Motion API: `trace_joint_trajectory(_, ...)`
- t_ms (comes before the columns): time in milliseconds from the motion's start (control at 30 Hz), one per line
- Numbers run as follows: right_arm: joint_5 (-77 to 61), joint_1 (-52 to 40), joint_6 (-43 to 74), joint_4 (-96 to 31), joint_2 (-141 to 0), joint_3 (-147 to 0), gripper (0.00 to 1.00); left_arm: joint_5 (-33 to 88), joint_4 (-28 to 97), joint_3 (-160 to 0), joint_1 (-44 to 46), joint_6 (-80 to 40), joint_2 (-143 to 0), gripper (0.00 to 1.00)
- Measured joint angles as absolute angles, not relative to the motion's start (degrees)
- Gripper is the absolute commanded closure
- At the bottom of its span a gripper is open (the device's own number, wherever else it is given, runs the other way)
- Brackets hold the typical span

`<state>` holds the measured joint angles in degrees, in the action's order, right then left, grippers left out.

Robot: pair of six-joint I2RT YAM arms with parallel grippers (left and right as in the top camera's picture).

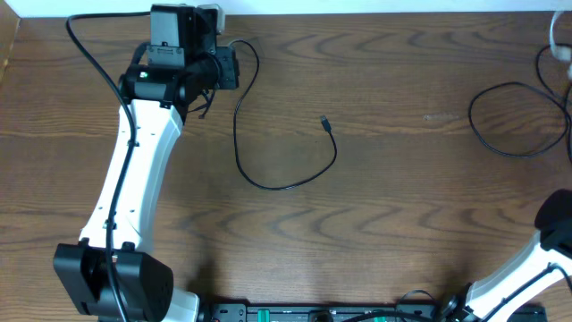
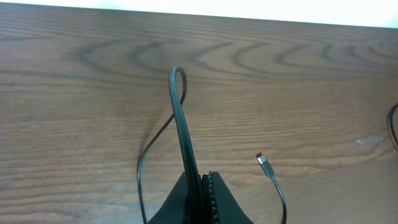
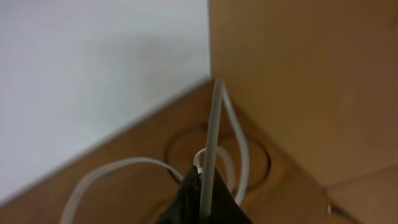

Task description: Untangle cables

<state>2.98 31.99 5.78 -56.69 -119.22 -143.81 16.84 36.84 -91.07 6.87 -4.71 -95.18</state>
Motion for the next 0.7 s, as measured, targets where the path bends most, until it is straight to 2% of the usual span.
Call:
trace_joint_trajectory(100, 2.6, 33.2, 5.8, -56.8, -123.3, -138.9, 0.97, 16.8, 36.8, -91.0, 7.6, -4.7, -95.2, 0.93)
trace_joint_trajectory(133, 2.5, 33.3, 5.8, -56.7, -124.2, -137.7, 0.87, 16.9, 36.8, -91.0, 7.6, -4.7, -95.2, 0.93)
trace_joint_trajectory(167, 2.5, 33.3, 5.7, -56.8, -125.3, -136.4, 0.70, 16.8, 36.8, -91.1, 7.7, -4.7, -95.2, 0.92)
trace_joint_trajectory(233, 2.3, 33.3, 5.5, -56.8, -127.2, -134.5, 0.19, 16.8, 36.8, -91.0, 7.7, -4.7, -95.2, 0.92)
trace_joint_trajectory(300, 1.9, 33.3, 5.5, -57.0, -128.6, -132.5, 0.03, 16.8, 36.7, -91.0, 7.7, -4.7, -95.2, 0.93)
trace_joint_trajectory(333, 1.8, 33.3, 5.4, -57.4, -129.1, -131.9, 0.01, 16.8, 36.8, -91.0, 7.7, -4.7, -95.2, 0.92)
trace_joint_trajectory(500, -0.7, 33.3, 5.3, -58.0, -129.4, -131.7, 0.01, 16.8, 36.8, -91.1, 7.7, -4.7, -95.2, 0.93)
trace_joint_trajectory(700, -10.3, 33.1, 4.3, -61.0, -129.3, -131.7, 0.01, 16.8, 36.8, -91.0, 7.7, -4.7, -95.2, 0.93)
